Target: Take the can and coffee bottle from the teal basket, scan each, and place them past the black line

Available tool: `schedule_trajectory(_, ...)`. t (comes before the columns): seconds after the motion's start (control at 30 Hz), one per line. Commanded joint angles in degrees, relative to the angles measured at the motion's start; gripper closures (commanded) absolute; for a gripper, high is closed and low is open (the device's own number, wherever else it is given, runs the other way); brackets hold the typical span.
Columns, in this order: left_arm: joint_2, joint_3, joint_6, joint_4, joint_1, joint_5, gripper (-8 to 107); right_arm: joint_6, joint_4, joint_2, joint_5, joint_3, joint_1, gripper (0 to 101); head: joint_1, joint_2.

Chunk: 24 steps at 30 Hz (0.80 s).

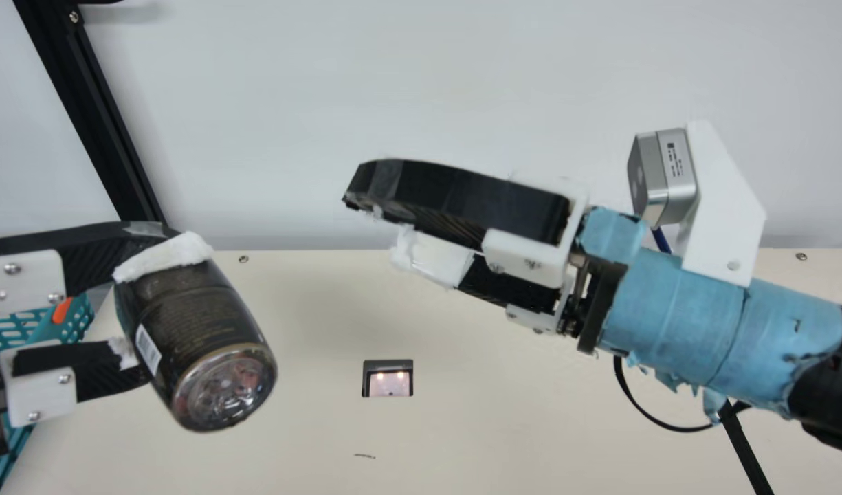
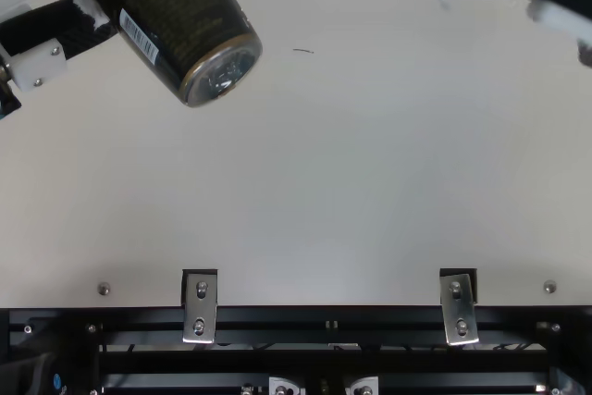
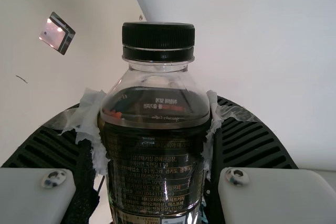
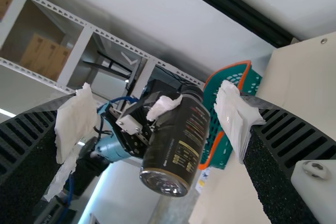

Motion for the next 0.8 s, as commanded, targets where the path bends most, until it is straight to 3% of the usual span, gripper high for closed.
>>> schedule_trajectory(0.0, 0.0, 0.0, 0.0, 0.0, 0.0, 0.0, 89, 3.3, 0.0, 0.2, 0.6, -0.3, -0.2, 0, -1.5, -0.2)
schedule_trajectory(0.33, 0.0, 0.0, 0.0, 0.0, 0.0, 0.0, 89, 10.9, 0.0, 1.7, 1.2, -0.6, 0.7, 0, -1.5, -0.2)
schedule_trajectory(0.77, 0.0, 0.0, 0.0, 0.0, 0.0, 0.0, 89, 16.6, 0.0, 4.8, 4.9, -0.7, 2.3, 0, -1.5, -0.2)
